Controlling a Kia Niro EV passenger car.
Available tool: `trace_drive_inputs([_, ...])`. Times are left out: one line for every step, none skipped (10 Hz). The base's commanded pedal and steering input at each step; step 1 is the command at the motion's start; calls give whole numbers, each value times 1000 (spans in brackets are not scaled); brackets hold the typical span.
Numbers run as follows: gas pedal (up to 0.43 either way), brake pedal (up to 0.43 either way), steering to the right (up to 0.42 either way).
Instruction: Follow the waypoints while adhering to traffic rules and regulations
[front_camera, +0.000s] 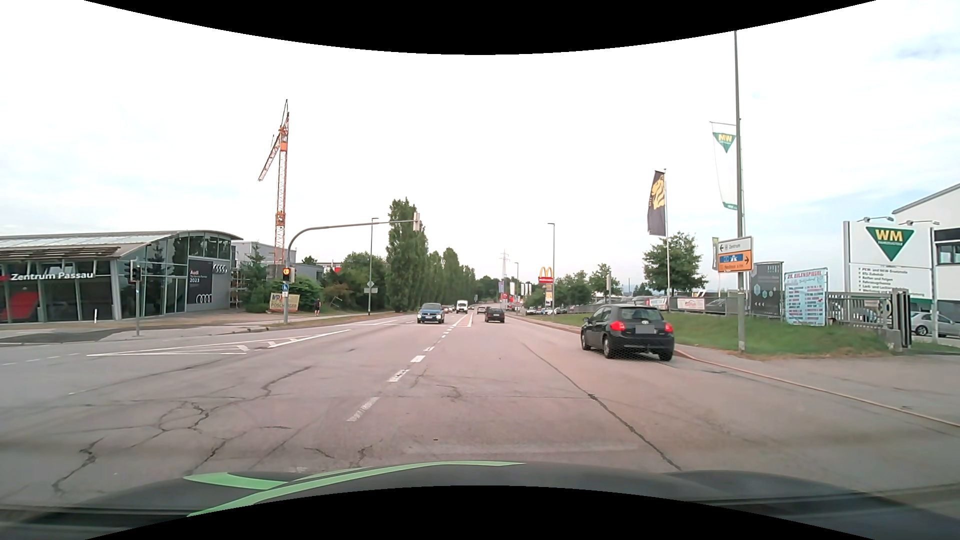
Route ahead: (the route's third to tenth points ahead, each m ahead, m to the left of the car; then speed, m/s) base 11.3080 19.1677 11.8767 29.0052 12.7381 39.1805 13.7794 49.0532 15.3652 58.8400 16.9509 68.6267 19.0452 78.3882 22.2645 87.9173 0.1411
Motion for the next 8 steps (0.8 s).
trace_drive_inputs([0, 232, -9])
trace_drive_inputs([0, 226, -9])
trace_drive_inputs([0, 220, -9])
trace_drive_inputs([0, 226, -9])
trace_drive_inputs([0, 226, -9])
trace_drive_inputs([0, 220, -9])
trace_drive_inputs([0, 220, -9])
trace_drive_inputs([0, 226, -9])
